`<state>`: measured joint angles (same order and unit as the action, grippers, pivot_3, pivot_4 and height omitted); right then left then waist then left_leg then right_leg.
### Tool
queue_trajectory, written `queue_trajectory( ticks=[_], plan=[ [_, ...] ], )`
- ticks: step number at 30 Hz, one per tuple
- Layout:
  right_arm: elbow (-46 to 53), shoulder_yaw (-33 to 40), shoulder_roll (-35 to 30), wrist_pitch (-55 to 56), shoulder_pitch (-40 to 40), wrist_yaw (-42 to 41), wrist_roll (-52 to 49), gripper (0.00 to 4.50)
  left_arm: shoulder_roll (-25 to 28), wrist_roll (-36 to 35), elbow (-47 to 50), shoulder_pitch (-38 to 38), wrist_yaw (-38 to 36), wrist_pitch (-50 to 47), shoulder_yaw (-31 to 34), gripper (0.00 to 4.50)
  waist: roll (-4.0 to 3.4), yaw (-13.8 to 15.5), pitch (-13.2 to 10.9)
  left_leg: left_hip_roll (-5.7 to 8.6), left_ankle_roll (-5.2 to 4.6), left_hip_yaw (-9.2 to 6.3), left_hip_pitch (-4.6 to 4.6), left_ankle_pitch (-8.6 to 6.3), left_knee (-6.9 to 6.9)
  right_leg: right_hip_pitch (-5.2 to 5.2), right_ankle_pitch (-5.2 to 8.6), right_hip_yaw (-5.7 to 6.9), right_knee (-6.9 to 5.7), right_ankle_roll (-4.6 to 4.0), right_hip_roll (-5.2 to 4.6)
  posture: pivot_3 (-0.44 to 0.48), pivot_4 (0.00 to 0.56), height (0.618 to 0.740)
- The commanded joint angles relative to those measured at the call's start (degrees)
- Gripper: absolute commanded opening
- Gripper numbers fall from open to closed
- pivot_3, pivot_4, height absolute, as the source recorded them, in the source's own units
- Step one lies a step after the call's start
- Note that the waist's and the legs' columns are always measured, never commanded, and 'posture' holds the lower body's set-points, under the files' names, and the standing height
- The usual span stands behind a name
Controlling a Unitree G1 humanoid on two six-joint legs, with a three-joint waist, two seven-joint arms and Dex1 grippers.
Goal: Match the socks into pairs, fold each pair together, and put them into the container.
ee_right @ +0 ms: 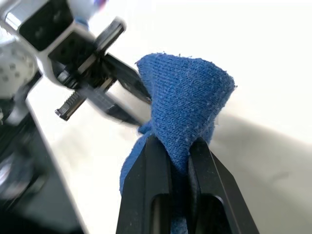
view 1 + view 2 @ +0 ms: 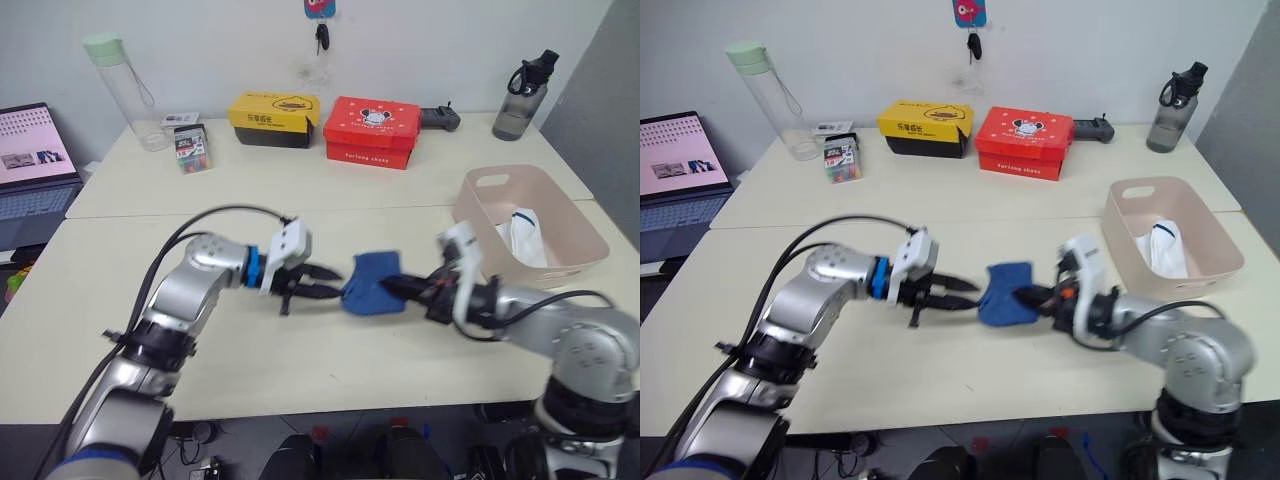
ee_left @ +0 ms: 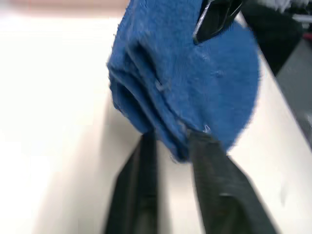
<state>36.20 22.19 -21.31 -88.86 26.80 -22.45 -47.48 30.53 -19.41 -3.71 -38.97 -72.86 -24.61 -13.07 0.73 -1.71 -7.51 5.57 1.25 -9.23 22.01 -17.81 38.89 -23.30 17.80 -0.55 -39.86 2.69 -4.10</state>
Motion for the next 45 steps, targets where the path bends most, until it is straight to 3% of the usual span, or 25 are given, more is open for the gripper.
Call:
queue_trajectory(
  ticks=[1,7,8,11,13,18,22,29,36,45],
  plan=[
    [1.1,7.3,-8.1,4.1,2.6,-0.5,0.8,0.01,-2.6,-2.5,2.2,-4.1,3.2,-3.2,2.1,2.41,0.0,0.0,0.0,-0.01,0.0,0.01,-0.02,0.0,0.0,0.02,0.0,0.0,0.01,0.0,0.0,0.0,0.15,0.726],
    [-5.0,2.2,-28.2,23.5,0.3,-2.8,15.2,0.01,-5.7,-5.3,3.4,-8.9,5.7,-8.6,2.8,4.24,-0.06,-0.2,0.0,-0.09,-0.01,0.31,-0.05,0.0,-0.06,0.0,0.0,-0.2,-0.03,0.0,0.03,0.0,0.15,0.726],
    [-8.3,-1.6,-34.5,33.0,-1.6,-3.7,22.8,0.01,-6.4,-5.7,3.2,-10.0,6.4,-9.3,3.0,4.48,-0.06,-0.1,-0.1,-0.1,-0.01,0.36,-0.08,0.0,-0.07,-0.01,0.0,-0.23,-0.03,0.0,0.04,0.0,0.15,0.726],
    [-18.7,-11.6,-47.2,58.3,-6.8,-4.1,41.9,0.01,-7.2,-6.1,3.6,-11.6,7.1,-10.0,2.9,4.5,-0.02,-0.1,-0.1,-0.08,-0.01,0.45,-0.1,0.0,-0.03,0.01,0.01,-0.24,-0.02,0.02,0.04,0.0,0.15,0.726],
    [-25.2,-16.5,-50.4,70.0,-7.4,-2.7,49.9,0.01,-7.2,-6.4,4.5,-11.3,7.1,-10.4,2.6,4.5,0.0,-0.1,-0.1,-0.08,-0.01,0.56,-0.17,0.0,-0.03,0.01,0.02,-0.27,-0.02,0.03,0.05,0.0,0.15,0.726],
    [-38.5,-26.8,-49.4,89.6,-3.1,-0.2,64.2,0.01,-7.2,-5.8,6.9,-9.8,7.3,-10.2,1.3,4.5,-0.02,-0.4,-0.1,-0.17,-0.01,0.72,-0.21,0.0,-0.05,-0.02,0.02,-0.41,-0.04,0.03,0.08,0.0,0.15,0.726],
    [-47.2,-32.1,-45.7,96.9,1.0,-3.8,68.1,0.01,-7.5,-6.0,8.4,-9.2,8.1,-10.6,1.1,4.5,0.02,-0.1,-0.1,-0.16,-0.01,0.74,-0.18,0.0,-0.04,-0.04,0.02,-0.44,-0.01,0.03,0.08,0.0,0.15,0.726],
    [-53.6,-34.1,-42.7,93.2,7.9,-21.2,64.7,0.01,-7.3,-5.8,9.2,-8.5,8.4,-10.3,0.8,4.5,0.03,0.1,-0.2,-0.15,-0.01,0.7,-0.13,0.0,0.01,-0.03,0.01,-0.41,0.03,0.03,0.07,0.0,0.15,0.726],
    [-55.6,-34.3,-41.6,91.0,11.0,-31.3,64.1,0.01,-7.6,-5.3,8.6,-8.4,8.5,-9.3,0.3,4.5,0.03,0.1,-0.2,-0.15,0.0,0.66,-0.13,0.0,0.01,-0.02,0.01,-0.39,0.05,0.02,0.07,0.0,0.15,0.726],
    [-55.4,-33.4,-40.7,87.4,12.6,-40.1,61.9,3.16,-8.0,-4.4,7.0,-10.7,9.9,-9.6,0.1,4.5,0.04,0.1,-0.2,-0.15,0.0,0.65,-0.13,0.0,0.02,-0.02,0.01,-0.38,0.03,0.02,0.06,0.0,0.15,0.726]
  ],
)
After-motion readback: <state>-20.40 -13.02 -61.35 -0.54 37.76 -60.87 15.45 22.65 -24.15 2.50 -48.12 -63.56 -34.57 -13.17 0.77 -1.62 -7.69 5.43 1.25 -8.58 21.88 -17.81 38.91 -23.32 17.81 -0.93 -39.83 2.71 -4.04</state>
